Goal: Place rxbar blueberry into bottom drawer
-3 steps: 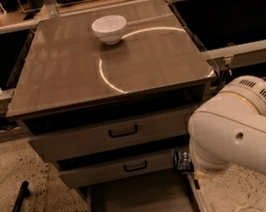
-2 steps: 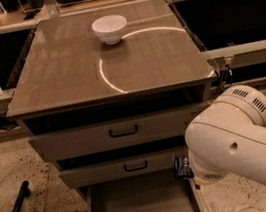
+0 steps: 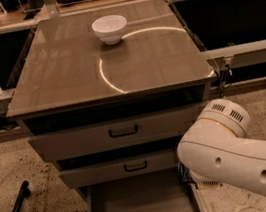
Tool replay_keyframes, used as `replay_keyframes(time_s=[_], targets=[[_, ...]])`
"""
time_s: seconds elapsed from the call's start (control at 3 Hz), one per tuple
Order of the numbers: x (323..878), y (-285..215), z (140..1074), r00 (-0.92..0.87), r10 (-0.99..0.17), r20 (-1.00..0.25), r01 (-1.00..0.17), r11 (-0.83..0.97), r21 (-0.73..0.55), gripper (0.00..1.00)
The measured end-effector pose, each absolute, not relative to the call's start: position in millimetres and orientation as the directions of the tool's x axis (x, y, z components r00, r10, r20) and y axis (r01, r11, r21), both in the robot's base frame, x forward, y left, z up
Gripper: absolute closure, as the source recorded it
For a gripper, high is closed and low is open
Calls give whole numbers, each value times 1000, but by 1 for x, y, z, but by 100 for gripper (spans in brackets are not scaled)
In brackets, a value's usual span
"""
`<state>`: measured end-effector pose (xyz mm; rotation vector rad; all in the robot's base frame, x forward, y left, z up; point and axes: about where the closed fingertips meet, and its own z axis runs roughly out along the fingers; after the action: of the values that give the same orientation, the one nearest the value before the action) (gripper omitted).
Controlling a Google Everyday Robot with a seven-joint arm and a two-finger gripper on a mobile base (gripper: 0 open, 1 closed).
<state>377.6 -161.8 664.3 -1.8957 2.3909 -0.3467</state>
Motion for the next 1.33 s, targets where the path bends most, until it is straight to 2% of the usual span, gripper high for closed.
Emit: replay_keyframes(time_s=[1.33], targets=[[378,-119,636,-174,-984,45,-973,165,-163,100]])
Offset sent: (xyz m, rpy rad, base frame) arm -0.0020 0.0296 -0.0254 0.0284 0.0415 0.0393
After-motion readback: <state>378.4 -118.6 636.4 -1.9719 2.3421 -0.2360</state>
